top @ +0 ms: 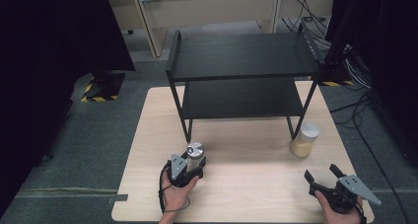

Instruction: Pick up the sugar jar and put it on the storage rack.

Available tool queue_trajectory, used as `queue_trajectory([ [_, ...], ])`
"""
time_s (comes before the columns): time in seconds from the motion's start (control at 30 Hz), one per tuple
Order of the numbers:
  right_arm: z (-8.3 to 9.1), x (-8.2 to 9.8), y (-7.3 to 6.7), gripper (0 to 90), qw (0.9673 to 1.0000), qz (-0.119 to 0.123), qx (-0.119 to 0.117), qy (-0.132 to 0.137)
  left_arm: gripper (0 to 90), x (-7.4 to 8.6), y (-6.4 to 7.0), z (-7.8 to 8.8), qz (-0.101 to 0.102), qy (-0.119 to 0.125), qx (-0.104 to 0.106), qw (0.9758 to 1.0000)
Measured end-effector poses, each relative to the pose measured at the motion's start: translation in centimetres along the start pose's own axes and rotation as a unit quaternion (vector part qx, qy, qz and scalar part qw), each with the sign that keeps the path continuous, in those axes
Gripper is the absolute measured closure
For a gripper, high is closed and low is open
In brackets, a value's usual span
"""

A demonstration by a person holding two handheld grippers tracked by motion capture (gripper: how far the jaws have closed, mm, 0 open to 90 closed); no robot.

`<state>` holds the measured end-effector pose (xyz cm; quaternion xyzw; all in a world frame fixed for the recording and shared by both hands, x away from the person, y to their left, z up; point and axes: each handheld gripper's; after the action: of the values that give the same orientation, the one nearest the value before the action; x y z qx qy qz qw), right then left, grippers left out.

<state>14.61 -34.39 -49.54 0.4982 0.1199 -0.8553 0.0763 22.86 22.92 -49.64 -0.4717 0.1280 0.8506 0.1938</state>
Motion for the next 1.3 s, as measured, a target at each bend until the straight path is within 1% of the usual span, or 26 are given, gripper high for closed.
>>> queue_trajectory([
  [0.13,0.0,0.0,0.0,4.4,1.0000,0.000,0.000,0.000,30.5,0.1,0.0,0.0,0.000,0.002,-0.001,1.0000],
  [0.27,0.0,0.0,0.0,4.4,1.0000,0.000,0.001,0.001,30.6,0.3,-0.2,0.1,0.008,0.007,0.003,0.9999],
  [0.37,0.0,0.0,0.0,4.4,1.0000,0.000,0.001,0.000,30.6,0.4,-0.2,0.3,0.007,0.018,0.000,0.9998],
  [0.4,0.0,0.0,0.0,4.3,1.0000,-0.001,0.000,0.000,30.6,0.4,-0.2,0.8,0.004,0.035,-0.002,0.9994],
  [0.43,0.0,0.0,0.0,4.3,1.0000,-0.001,0.000,0.000,30.6,0.4,-0.2,0.8,0.004,0.035,-0.002,0.9994],
  [0.5,0.0,0.0,0.0,4.3,1.0000,-0.001,0.001,0.000,30.6,0.3,0.0,1.4,-0.001,0.052,-0.008,0.9986],
  [0.6,0.0,0.0,-0.1,4.3,1.0000,-0.001,0.001,0.000,30.5,0.2,0.3,2.4,-0.002,0.073,-0.013,0.9973],
  [0.67,0.0,0.0,0.0,4.3,1.0000,-0.001,0.001,0.000,30.6,0.0,0.5,3.0,0.001,0.087,-0.012,0.9962],
  [0.83,0.0,0.0,0.0,4.3,1.0000,-0.003,0.000,0.001,30.5,-0.3,1.0,3.8,0.006,0.109,-0.011,0.9940],
  [1.0,0.0,0.1,0.0,4.2,1.0000,-0.002,0.001,0.002,30.6,-0.9,1.5,4.8,0.000,0.127,-0.009,0.9919],
  [1.07,0.0,0.1,-0.1,4.3,1.0000,-0.003,0.002,0.002,30.5,-1.1,1.6,5.0,-0.001,0.129,-0.009,0.9916],
  [1.1,0.0,0.1,-0.1,4.3,1.0000,-0.003,0.003,0.003,30.6,-1.5,1.9,5.3,-0.002,0.135,-0.010,0.9908],
  [1.17,0.0,0.2,-0.1,4.3,1.0000,-0.004,0.003,0.004,30.6,-1.9,2.1,5.5,-0.005,0.141,-0.010,0.9899],
  [1.3,0.1,0.3,-0.2,4.2,1.0000,-0.005,0.004,0.007,30.5,-2.6,2.4,5.9,0.002,0.157,-0.012,0.9876],
])
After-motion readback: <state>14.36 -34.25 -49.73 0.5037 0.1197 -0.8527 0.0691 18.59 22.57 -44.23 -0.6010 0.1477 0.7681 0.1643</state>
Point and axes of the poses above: each handheld gripper's, and its own axes: z roughly backward along the jaws, x roughly out of its underside, y roughly to its right, and after that the axes turned 15 degrees about -y, right-handed
